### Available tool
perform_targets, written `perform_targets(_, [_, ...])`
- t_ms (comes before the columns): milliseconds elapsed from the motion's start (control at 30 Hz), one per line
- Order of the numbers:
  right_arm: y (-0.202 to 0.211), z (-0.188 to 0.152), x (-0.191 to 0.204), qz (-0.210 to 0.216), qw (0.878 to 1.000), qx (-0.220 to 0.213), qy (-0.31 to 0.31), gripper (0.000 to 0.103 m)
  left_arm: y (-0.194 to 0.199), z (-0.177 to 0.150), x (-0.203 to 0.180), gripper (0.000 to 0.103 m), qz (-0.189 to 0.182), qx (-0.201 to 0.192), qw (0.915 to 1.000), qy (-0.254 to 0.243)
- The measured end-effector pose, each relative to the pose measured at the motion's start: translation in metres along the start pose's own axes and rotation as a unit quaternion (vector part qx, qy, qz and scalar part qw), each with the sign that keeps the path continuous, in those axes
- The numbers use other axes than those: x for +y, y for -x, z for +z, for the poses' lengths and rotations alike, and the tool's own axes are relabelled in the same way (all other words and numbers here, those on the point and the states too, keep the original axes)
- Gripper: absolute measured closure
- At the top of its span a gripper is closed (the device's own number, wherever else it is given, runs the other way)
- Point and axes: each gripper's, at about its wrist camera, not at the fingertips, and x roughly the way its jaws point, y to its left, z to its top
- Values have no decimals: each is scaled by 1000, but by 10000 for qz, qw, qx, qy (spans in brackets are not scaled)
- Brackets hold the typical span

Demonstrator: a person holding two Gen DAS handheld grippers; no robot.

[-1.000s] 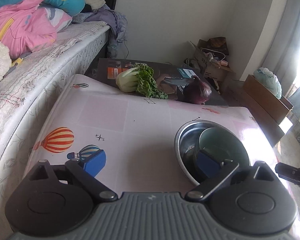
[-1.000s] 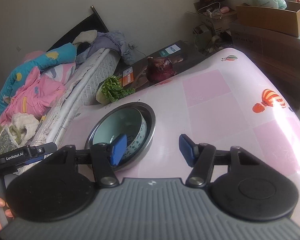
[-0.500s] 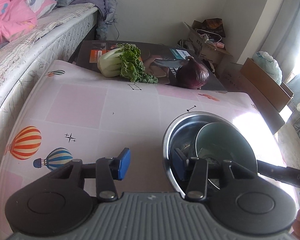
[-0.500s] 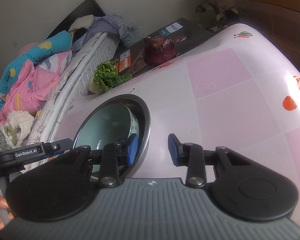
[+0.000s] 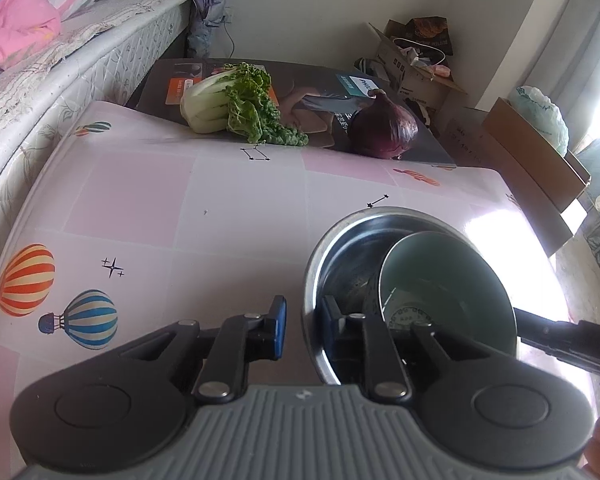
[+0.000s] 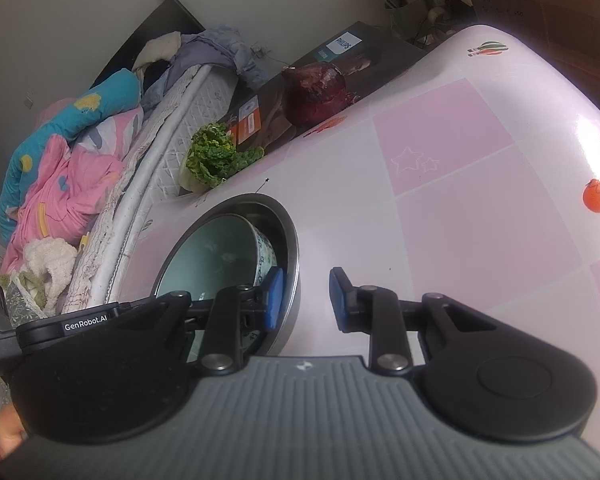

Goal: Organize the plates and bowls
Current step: 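Grasp the steel bowl rim with the right gripper while the left gripper grasps it too, then lift the steel bowl with both grippers and carry it over the white plate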

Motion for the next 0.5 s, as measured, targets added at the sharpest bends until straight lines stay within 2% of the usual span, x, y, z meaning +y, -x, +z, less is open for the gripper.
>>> perform_targets(133, [-5, 2, 6, -112, 9999, 21, 95, 78, 0, -1, -3, 91, 33, 19, 10000, -14])
perform_targets(333, [-21, -2, 17, -125, 9993, 308, 174, 78, 1, 0, -1, 93, -28, 72, 10000, 61])
perform_targets(400, [-25, -5, 24, -267, 9987, 270, 336, 80, 1, 0, 0, 92, -44, 91, 9999, 71])
perform_targets(500, [-26, -5, 22, -227, 9991, 237, 262, 80, 1, 1, 4, 92, -129, 96, 9998, 141])
